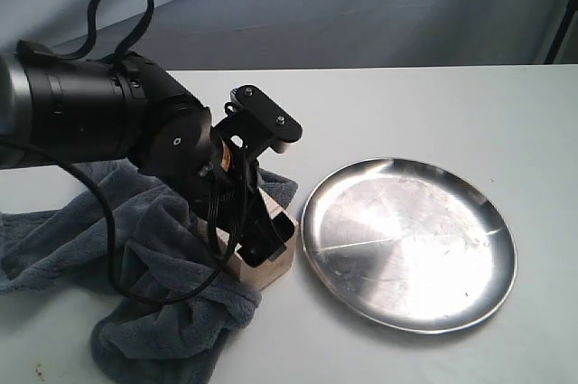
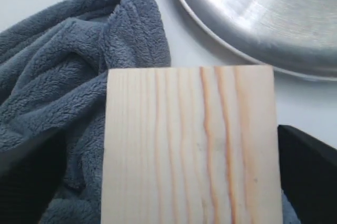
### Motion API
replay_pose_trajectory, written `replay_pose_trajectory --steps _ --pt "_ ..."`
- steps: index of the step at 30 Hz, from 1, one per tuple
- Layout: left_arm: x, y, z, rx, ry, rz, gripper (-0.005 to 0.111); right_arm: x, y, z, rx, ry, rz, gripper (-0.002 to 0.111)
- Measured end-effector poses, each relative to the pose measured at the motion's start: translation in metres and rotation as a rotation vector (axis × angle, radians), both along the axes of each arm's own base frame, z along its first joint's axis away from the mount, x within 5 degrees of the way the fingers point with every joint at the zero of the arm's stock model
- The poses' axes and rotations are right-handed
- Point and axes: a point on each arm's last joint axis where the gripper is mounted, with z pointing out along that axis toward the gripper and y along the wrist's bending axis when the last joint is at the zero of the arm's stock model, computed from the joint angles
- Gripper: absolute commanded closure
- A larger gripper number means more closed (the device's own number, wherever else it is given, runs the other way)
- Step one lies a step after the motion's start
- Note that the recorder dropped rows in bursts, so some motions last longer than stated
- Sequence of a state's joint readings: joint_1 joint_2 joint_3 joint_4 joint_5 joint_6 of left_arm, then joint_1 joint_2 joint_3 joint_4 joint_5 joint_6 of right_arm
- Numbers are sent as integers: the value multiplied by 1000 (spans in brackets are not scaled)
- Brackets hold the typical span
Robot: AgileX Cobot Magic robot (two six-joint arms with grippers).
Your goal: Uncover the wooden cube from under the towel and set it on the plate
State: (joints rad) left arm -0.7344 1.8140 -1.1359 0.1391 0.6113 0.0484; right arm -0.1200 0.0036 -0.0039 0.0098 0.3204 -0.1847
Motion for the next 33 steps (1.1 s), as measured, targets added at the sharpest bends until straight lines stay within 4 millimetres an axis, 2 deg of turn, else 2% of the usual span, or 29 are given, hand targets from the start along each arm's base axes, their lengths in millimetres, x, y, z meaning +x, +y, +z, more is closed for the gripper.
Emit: replay_pose_trajectory --steps 5,12,24,27,31,33 --pt "0 -1 -3 -2 14 7 4 0 0 0 0 0 0 108" --pt "1 -2 -24 42 68 11 5 0 0 0 0 0 0 108" --pt "1 -2 -25 47 73 9 7 0 0 0 0 0 0 108" --pt "0 -2 -25 45 75 12 25 0 0 0 0 0 0 108" --pt "0 -2 -25 39 83 19 65 0 0 0 0 0 0 108" --pt "0 -2 -25 39 83 19 79 0 0 0 0 0 0 108"
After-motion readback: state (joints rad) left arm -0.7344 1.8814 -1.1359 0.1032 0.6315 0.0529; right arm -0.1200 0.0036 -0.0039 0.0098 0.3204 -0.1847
